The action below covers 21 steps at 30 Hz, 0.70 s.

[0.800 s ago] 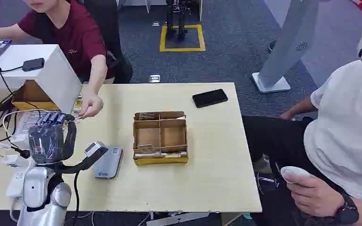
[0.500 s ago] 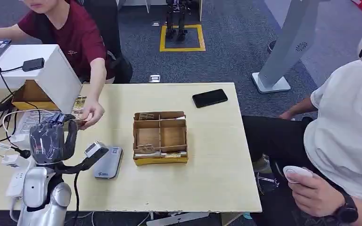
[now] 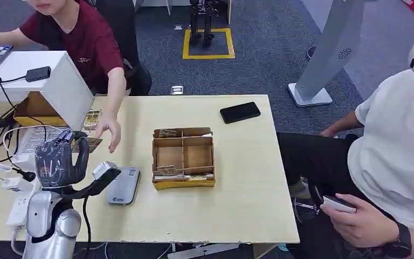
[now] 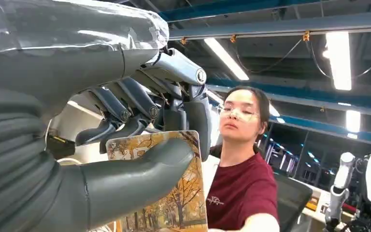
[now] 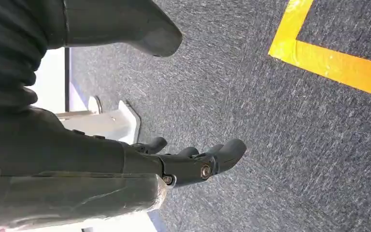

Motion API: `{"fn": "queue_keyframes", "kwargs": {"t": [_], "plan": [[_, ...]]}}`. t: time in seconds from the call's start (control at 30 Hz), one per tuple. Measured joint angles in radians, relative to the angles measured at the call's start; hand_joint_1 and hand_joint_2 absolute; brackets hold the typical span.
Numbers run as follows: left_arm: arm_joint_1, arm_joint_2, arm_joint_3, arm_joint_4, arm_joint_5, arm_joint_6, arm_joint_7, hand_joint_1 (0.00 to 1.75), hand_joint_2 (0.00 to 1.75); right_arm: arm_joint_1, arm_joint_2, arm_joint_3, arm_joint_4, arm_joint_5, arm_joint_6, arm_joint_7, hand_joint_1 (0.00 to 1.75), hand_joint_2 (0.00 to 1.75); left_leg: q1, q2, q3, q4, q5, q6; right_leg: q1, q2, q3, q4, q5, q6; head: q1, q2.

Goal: Pass the card to the sensor for recognition and then transmit it.

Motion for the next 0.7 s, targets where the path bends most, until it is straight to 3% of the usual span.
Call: {"fn": "queue_keyframes", "kwargs": {"t": [0.2, 0.3, 0.43, 0.7], "plan": [[-0.001, -0.005, 0.000, -0.002, 0.032, -0.017, -0.001, 1.75, 1.75, -0.001, 0.000, -0.002, 0.000, 0.002, 0.000, 0.000, 0.00, 1.75, 0.000, 0.000, 0.000, 0.000, 0.000, 0.000, 0.000, 0.000, 0.000, 0.000, 0.000, 0.000, 0.000, 0.000], [-0.006, -0.025, 0.003, -0.011, 0.091, -0.106, 0.015, 1.75, 1.75, -0.001, 0.000, -0.008, 0.000, 0.007, -0.001, 0.001, 0.00, 1.75, 0.000, 0.000, 0.000, 0.000, 0.000, 0.000, 0.000, 0.000, 0.000, 0.000, 0.000, 0.000, 0.000, 0.000], [-0.016, -0.045, 0.012, -0.005, 0.226, -0.316, 0.076, 1.75, 1.75, -0.002, 0.002, -0.026, 0.000, 0.010, -0.001, 0.010, 0.00, 1.75, 0.000, 0.000, 0.000, 0.000, 0.000, 0.000, 0.000, 0.000, 0.000, 0.000, 0.000, 0.000, 0.000, 0.000], [-0.028, -0.042, 0.018, 0.061, 0.254, -0.378, 0.118, 1.75, 1.75, -0.005, 0.003, -0.044, 0.000, 0.019, -0.001, 0.013, 0.00, 1.75, 0.000, 0.000, 0.000, 0.000, 0.000, 0.000, 0.000, 0.000, 0.000, 0.000, 0.000, 0.000, 0.000, 0.000]]}}
